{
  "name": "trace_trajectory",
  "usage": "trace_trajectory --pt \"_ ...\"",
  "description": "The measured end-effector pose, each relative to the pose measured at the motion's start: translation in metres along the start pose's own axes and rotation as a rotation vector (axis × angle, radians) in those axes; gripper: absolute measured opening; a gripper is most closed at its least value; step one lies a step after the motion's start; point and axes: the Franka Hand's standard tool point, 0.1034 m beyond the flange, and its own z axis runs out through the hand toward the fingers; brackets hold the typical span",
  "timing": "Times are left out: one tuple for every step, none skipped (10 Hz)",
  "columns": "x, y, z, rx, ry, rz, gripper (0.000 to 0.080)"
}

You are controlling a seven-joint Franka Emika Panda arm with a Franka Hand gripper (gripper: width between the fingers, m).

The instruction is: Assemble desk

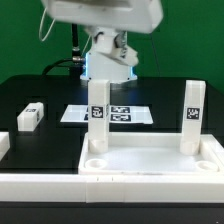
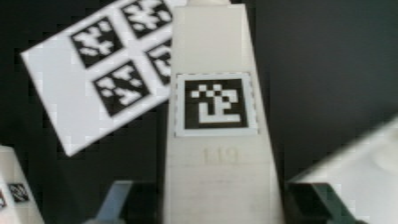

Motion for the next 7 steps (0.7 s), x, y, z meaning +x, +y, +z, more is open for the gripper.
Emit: trace_trajectory --pt "0.013 -0.01 -0.003 0.029 0.086 -0.013 0.0288" --pt "0.013 -0.01 -0.003 0.036 0.155 -0.028 0.0288" --pt "0.01 -0.014 -0.002 0.045 0.197 -0.04 0.0288" --pt "0.016 -0.02 -0.006 0.051 0.283 -0.056 0.0288" --pt "0.027 -0.027 -0.018 0.053 0.362 -0.079 0.0288" --pt "0.035 -0.036 -0.032 0.074 0.434 -0.074 0.0288" --pt "0.044 -0.044 -0.042 0.087 0.498 -0.066 0.0288"
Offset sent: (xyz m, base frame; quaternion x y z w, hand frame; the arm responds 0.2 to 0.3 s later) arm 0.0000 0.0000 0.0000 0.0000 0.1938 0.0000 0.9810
